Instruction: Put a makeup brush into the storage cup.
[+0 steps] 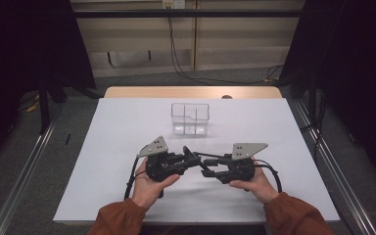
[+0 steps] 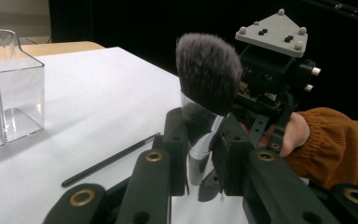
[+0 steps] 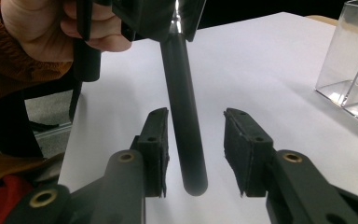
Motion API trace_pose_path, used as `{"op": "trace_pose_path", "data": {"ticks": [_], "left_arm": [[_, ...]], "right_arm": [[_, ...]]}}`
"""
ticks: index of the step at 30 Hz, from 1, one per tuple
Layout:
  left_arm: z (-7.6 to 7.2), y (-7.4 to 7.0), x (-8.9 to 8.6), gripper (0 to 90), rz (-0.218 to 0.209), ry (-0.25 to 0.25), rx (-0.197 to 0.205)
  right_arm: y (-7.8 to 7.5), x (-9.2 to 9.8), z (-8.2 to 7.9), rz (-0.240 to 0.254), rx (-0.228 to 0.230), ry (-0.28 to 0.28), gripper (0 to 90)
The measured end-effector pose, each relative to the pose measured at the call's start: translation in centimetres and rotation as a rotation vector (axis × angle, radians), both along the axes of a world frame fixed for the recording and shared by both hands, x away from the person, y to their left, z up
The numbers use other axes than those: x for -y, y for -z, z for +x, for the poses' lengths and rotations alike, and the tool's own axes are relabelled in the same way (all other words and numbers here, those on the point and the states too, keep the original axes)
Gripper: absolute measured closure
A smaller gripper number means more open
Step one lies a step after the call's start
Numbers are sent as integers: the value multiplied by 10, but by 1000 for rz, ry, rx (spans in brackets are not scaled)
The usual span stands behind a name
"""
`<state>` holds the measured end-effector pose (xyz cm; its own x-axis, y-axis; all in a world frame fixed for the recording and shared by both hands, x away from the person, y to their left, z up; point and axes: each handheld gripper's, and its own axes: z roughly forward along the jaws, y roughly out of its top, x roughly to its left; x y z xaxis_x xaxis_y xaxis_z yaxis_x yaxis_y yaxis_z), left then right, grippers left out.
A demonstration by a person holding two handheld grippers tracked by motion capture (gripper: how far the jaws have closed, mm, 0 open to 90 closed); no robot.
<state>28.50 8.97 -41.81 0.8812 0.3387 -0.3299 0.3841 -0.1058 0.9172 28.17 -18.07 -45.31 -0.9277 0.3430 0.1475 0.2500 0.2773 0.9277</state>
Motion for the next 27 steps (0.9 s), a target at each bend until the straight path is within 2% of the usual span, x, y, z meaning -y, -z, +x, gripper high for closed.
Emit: {"op": "trace_pose_path", "data": {"ticks": [9,11,20,22,27], "left_arm": [[2,0,-3,770,10,-20,17],[2,0,-3,770,11,-22,20],[3,-2,-7,771,14,-32,28],[3,-2,-8,771,22,-32,30],[3,-3,-10,771,15,-45,32]], "right_arm": [[-1,2,1,12,-11,27,373],[-1,2,2,15,-29,36,327],[-4,4,3,25,-40,62,165],[-4,5,2,22,-27,70,105],[-5,8,3,26,-31,83,40]]}}
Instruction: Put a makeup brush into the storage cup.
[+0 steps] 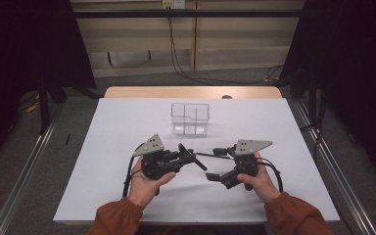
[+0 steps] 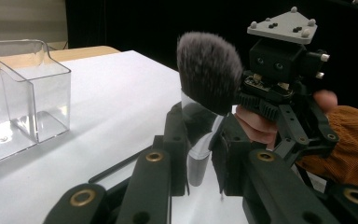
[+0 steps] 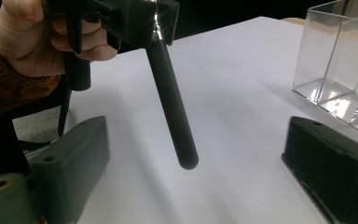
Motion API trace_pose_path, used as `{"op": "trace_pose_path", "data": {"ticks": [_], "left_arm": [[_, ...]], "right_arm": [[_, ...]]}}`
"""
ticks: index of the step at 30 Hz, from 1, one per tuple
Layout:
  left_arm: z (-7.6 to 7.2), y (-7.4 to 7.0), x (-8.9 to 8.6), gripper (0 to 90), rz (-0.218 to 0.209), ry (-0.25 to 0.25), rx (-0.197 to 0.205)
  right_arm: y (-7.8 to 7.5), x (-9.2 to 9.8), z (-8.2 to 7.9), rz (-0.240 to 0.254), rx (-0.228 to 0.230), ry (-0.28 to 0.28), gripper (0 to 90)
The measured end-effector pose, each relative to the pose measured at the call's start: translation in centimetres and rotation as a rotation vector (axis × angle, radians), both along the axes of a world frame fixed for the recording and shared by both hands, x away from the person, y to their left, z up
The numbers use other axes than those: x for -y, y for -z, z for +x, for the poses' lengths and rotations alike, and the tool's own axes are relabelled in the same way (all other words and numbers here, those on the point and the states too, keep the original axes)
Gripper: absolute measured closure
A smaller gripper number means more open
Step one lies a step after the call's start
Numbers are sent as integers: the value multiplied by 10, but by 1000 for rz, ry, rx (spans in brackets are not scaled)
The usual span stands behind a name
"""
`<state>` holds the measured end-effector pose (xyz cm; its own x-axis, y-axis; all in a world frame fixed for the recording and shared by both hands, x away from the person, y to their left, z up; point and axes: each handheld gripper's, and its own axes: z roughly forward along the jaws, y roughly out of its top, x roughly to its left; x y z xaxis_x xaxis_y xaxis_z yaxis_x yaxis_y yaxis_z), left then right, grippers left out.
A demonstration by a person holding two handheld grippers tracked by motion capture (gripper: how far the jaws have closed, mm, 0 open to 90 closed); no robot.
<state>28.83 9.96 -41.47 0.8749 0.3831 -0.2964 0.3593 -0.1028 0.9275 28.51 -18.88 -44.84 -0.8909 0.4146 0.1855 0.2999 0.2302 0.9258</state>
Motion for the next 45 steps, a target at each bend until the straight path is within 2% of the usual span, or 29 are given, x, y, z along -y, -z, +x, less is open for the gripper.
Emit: {"op": "trace_pose_path", "data": {"ticks": [3,7,9,17,19,26,30,37,45], "left_arm": [[0,-1,-2,771,2,-5,3],[1,-2,-5,771,6,-13,6],[1,-3,-7,771,12,-17,11],[3,-11,-20,771,31,-38,17],[5,-12,-24,771,37,-45,18],[8,-15,-34,772,47,-65,0],[9,-19,-39,772,58,-77,12],[12,-20,-44,772,77,-93,3],[18,-26,-45,772,108,-94,5]], "right_arm": [[-1,2,1,-4,-11,29,40],[-2,5,2,-12,-1,68,33],[-4,7,2,-20,18,104,31],[-8,20,-3,-13,58,190,8],[-8,26,-6,-4,94,228,12],[-9,42,-15,0,143,327,7],[-5,49,-20,-8,124,342,12],[-4,62,-27,2,121,370,6],[-2,77,-35,-18,118,469,7]]}}
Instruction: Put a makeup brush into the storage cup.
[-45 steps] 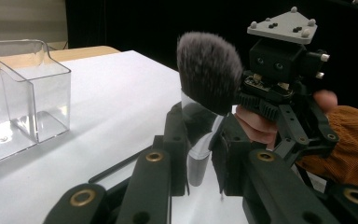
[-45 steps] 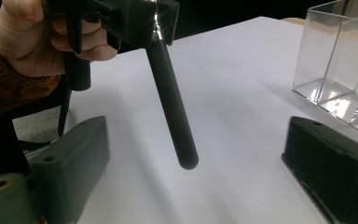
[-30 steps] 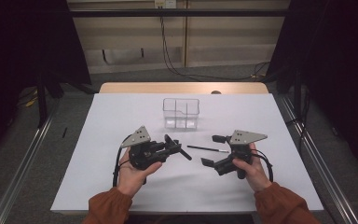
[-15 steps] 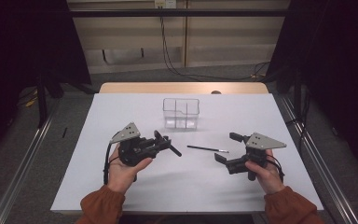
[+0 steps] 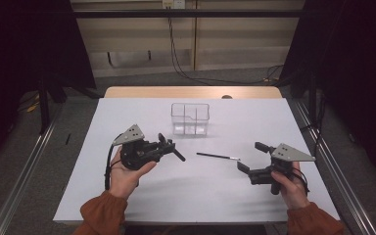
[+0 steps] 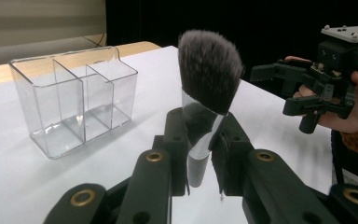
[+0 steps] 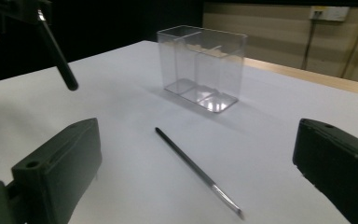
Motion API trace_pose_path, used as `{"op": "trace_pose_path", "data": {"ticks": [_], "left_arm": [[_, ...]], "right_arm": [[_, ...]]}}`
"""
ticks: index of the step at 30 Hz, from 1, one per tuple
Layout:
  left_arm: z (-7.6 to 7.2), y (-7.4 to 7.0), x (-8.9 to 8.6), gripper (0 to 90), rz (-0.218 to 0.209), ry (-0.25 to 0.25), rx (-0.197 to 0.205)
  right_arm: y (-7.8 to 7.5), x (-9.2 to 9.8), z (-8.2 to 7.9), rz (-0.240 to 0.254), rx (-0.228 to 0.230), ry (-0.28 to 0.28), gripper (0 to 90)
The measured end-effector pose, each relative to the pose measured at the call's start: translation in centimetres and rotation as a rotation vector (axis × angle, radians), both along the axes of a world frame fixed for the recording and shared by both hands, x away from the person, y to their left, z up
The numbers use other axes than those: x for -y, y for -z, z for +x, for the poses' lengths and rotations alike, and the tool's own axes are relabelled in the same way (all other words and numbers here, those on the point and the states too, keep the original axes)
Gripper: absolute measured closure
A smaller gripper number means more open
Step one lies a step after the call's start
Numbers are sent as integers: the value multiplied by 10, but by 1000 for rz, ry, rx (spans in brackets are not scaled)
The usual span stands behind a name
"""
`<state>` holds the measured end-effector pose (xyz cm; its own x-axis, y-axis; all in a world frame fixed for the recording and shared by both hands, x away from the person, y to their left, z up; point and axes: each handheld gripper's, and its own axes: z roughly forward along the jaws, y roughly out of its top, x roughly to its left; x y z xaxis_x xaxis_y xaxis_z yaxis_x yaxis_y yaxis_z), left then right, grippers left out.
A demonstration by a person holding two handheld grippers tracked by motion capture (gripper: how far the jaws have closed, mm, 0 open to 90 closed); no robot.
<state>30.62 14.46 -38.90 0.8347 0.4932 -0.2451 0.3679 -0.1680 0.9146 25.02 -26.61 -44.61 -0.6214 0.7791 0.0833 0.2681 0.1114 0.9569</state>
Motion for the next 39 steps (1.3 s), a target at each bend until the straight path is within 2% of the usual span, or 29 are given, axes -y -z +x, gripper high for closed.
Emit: {"op": "trace_pose_path", "data": {"ticks": [4,9,14,25,33,39], "left_arm": [[7,-1,-1,772,14,-9,-8],[16,0,-2,772,29,-32,-20],[20,-2,-2,772,51,-43,-12],[33,-5,3,772,48,-70,3],[46,-12,13,772,50,-71,21],[59,-18,21,772,57,-89,25]], "right_arm": [[3,10,-5,-6,16,55,9],[8,17,-12,6,17,90,4],[12,22,-19,-13,13,121,4],[15,29,-26,-14,22,141,1],[16,29,-26,-7,21,147,0],[16,29,-28,0,41,163,0]]}}
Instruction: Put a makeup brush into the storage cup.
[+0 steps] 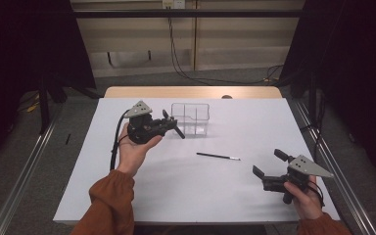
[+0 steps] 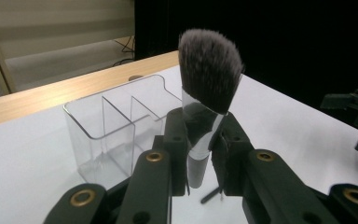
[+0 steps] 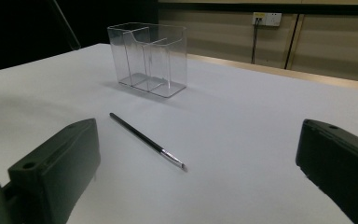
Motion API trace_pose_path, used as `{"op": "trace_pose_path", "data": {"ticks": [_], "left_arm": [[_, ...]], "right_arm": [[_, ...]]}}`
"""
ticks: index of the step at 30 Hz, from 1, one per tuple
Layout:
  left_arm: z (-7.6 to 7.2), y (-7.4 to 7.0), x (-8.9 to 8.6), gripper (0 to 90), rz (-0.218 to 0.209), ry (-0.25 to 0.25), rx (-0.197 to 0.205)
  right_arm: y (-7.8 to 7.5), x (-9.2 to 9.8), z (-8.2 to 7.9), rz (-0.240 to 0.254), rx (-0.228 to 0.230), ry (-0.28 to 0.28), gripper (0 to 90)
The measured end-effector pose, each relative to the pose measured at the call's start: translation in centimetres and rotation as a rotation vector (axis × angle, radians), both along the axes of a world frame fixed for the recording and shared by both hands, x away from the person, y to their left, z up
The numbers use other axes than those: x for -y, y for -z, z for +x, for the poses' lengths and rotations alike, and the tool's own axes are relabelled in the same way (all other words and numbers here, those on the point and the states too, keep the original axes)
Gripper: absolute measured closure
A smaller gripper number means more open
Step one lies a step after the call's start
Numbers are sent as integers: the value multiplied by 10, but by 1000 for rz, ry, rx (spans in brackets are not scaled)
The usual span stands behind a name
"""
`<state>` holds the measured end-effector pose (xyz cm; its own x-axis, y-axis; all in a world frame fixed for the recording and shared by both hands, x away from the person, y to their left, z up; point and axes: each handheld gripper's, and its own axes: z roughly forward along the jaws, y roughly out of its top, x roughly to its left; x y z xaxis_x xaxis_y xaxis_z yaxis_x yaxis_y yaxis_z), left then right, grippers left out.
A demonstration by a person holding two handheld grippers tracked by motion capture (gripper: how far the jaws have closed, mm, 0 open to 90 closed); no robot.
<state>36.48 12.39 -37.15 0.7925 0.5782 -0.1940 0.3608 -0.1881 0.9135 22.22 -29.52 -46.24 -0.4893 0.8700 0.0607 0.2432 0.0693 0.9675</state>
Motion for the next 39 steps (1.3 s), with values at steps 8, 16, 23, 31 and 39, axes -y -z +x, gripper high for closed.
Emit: {"op": "trace_pose_path", "data": {"ticks": [8,16,23,31,39], "left_arm": [[18,-3,12,772,-15,-11,10],[28,-6,26,772,-59,-30,34],[39,-13,43,772,-47,-31,74],[55,-11,51,772,-44,-61,74],[58,-3,60,773,-15,-55,85]], "right_arm": [[1,-3,0,-1,4,-21,0],[1,-4,-1,0,2,-31,0],[1,-3,-1,2,2,-31,0],[2,-3,-1,6,0,-35,0],[1,-3,-2,6,6,-39,0]]}}
